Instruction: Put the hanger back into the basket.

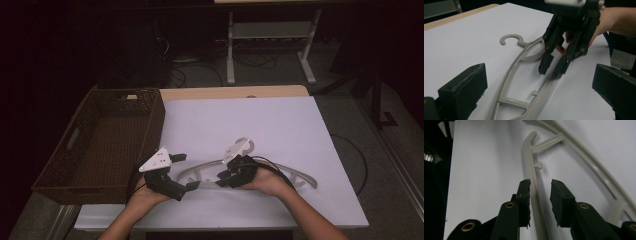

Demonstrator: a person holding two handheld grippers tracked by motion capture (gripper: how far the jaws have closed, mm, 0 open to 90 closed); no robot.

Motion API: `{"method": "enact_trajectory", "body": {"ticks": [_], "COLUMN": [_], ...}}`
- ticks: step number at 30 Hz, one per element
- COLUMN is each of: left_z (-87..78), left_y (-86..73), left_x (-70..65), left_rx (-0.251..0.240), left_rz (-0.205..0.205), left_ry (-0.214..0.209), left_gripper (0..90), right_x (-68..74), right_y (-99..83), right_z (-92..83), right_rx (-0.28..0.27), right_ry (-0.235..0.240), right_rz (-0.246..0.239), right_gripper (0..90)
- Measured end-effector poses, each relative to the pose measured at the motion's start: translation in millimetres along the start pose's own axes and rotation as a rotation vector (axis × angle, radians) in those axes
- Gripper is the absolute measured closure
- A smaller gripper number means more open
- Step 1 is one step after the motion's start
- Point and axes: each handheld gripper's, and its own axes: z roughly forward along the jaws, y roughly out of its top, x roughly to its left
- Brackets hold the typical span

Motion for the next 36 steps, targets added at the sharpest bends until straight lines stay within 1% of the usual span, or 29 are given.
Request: {"method": "enact_trajectory", "body": {"ticks": [1,2,3,4,7,8,10,11,12,13,14,16,20,21,24,25,28,29,31,34,36], "left_z": [0.1,0.1,0.1,0.3,0.2,0.2,0.2,0.2,0.4,0.5,0.4,0.3,0.1,0.0,-0.2,-0.2,-0.2,-0.1,0.0,0.8,2.4], "left_y": [-0.1,-0.1,-0.1,-0.2,-0.1,-0.1,0.0,0.0,0.0,0.0,0.0,-0.1,-0.2,-0.3,-0.3,-0.4,-0.6,-0.6,-0.6,-0.6,0.1], "left_x": [0.3,0.3,1.0,1.1,1.0,0.9,1.1,1.1,1.2,1.3,1.4,1.6,2.1,2.3,2.3,2.3,2.5,2.6,2.6,2.9,3.3], "left_rx": [-0.001,-0.001,0.002,-0.001,0.001,-0.001,-0.002,-0.002,-0.001,0.0,0.001,0.003,0.003,0.004,0.001,0.002,0.003,0.003,0.003,0.005,0.015], "left_rz": [0.0,0.0,0.002,-0.001,0.0,-0.002,-0.002,-0.002,-0.002,-0.003,-0.002,-0.003,-0.002,-0.001,-0.002,-0.001,-0.002,-0.002,-0.002,-0.002,-0.001], "left_ry": [-0.001,-0.001,0.0,0.0,0.001,0.001,0.001,0.001,0.002,0.002,0.002,0.004,0.005,0.005,0.005,0.006,0.006,0.006,0.006,0.005,0.006], "left_gripper": [0.0,0.0,0.0,0.0,0.0,0.0,0.0,0.0,0.0,0.0,0.0,0.0,0.0,0.0,0.0,0.0,0.0,0.0,0.0,0.0,0.0], "right_x": [0.2,0.2,0.8,1.8,2.8,5.1,8.0,8.0,10.3,12.0,13.4,15.6,17.6,17.2,18.0,17.4,17.5,18.3,18.4,17.3,16.2], "right_y": [-1.5,-1.5,-6.0,-8.6,-18.2,-21.1,-27.9,-27.9,-36.6,-38.9,-42.4,-48.7,-57.5,-59.0,-59.1,-59.1,-59.1,-59.5,-59.7,-60.9,-62.0], "right_z": [-4.3,-4.3,-14.3,-19.7,-36.0,-41.9,-50.4,-50.4,-57.0,-58.7,-60.0,-60.8,-57.3,-56.1,-53.1,-52.7,-53.1,-53.2,-52.9,-50.6,-49.3], "right_rx": [-0.011,-0.011,-0.034,-0.044,-0.075,-0.082,-0.091,-0.091,-0.095,-0.097,-0.096,-0.09,-0.059,-0.052,-0.044,-0.048,-0.047,-0.037,-0.036,-0.027,-0.016], "right_ry": [-0.015,-0.015,-0.032,-0.043,-0.078,-0.084,-0.096,-0.096,-0.116,-0.111,-0.12,-0.13,-0.14,-0.141,-0.143,-0.148,-0.149,-0.152,-0.153,-0.153,-0.146], "right_rz": [0.008,0.008,0.024,0.042,0.075,0.111,0.149,0.149,0.159,0.173,0.18,0.192,0.214,0.209,0.218,0.206,0.206,0.214,0.214,0.203,0.205], "right_gripper": [68.2,68.2,68.5,69.4,76.0,78.7,83.5,83.5,87.0,88.2,88.8,89.1,89.2,89.2,89.2,89.3,89.3,89.3,89.3,89.4,89.4]}}
